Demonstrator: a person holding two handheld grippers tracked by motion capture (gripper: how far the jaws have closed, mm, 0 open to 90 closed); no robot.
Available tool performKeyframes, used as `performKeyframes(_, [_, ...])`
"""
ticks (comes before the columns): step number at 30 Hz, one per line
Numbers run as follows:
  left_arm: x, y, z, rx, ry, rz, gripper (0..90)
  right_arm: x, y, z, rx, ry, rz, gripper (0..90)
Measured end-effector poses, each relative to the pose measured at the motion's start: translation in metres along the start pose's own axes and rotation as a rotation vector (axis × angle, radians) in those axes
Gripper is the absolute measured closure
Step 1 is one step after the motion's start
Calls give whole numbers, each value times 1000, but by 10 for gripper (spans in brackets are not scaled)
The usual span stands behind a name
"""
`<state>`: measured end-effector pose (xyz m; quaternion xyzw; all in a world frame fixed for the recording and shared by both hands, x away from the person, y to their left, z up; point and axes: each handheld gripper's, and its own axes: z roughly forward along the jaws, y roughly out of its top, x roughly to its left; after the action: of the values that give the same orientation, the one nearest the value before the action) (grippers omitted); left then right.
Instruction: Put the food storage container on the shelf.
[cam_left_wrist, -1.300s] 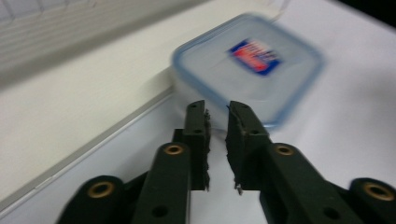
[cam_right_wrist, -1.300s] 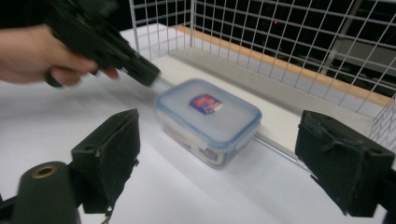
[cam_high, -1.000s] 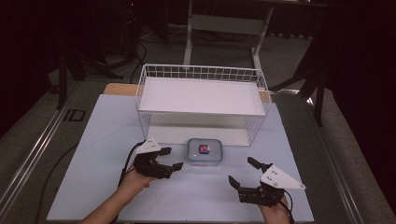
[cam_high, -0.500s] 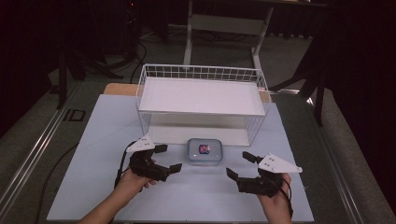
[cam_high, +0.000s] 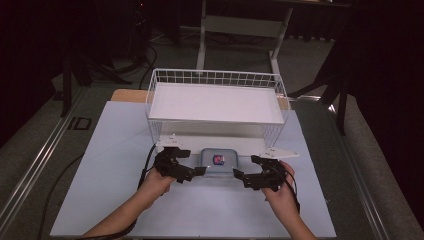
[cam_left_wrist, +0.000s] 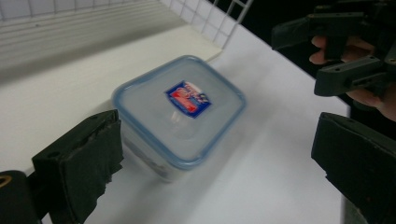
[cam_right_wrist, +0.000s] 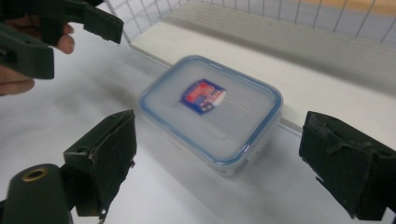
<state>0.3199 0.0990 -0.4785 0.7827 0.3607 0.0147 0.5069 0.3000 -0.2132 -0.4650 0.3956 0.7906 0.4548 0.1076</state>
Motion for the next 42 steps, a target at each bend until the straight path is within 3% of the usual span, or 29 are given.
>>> performKeyframes(2, [4, 1, 5, 18, 2, -25, 31, -6, 0, 7, 5, 11, 56, 111])
performKeyframes(6, [15, -1, 15, 42, 0, -114, 31, -18, -2, 19, 43, 29, 163, 112])
performKeyframes(8, [19, -1, 20, 64, 24, -155, 35, -22, -3, 25, 63, 30, 198, 112])
performKeyframes(13, [27, -3, 27, 89, 28, -216, 43, -33, -3, 34, 93, 17, 286, 137])
performKeyframes(15, [29, -3, 31, 109, 30, -230, 43, -38, -4, 38, 102, 28, 326, 137])
performKeyframes(16, [30, -3, 33, 124, 11, -251, 43, -40, -5, 39, 104, 39, 348, 137])
performKeyframes(18, [31, -4, 38, 156, 29, -265, 43, -44, -6, 44, 118, 56, 390, 137])
performKeyframes(20, [34, -5, 41, 166, 27, -298, 59, -47, -8, 49, 127, 67, 430, 137])
performKeyframes(25, [40, -8, 45, 161, -23, -400, 85, -51, -12, 58, 153, 102, 515, 147])
performKeyframes(29, [44, -10, 47, 160, -23, -454, 152, -54, -14, 65, 180, 136, 598, 202])
performKeyframes(34, [48, -14, 51, 177, -36, -496, 177, -52, -11, 69, 224, 140, 619, 259])
performKeyframes(38, [49, -16, 53, 171, -47, -509, 278, -53, -8, 71, 234, 153, 640, 350])
performKeyframes(41, [49, -17, 56, 171, -108, -497, 359, -51, -7, 72, 248, 157, 641, 353])
performKeyframes(42, [48, -16, 56, 180, -105, -494, 377, -52, -7, 72, 254, 165, 634, 353])
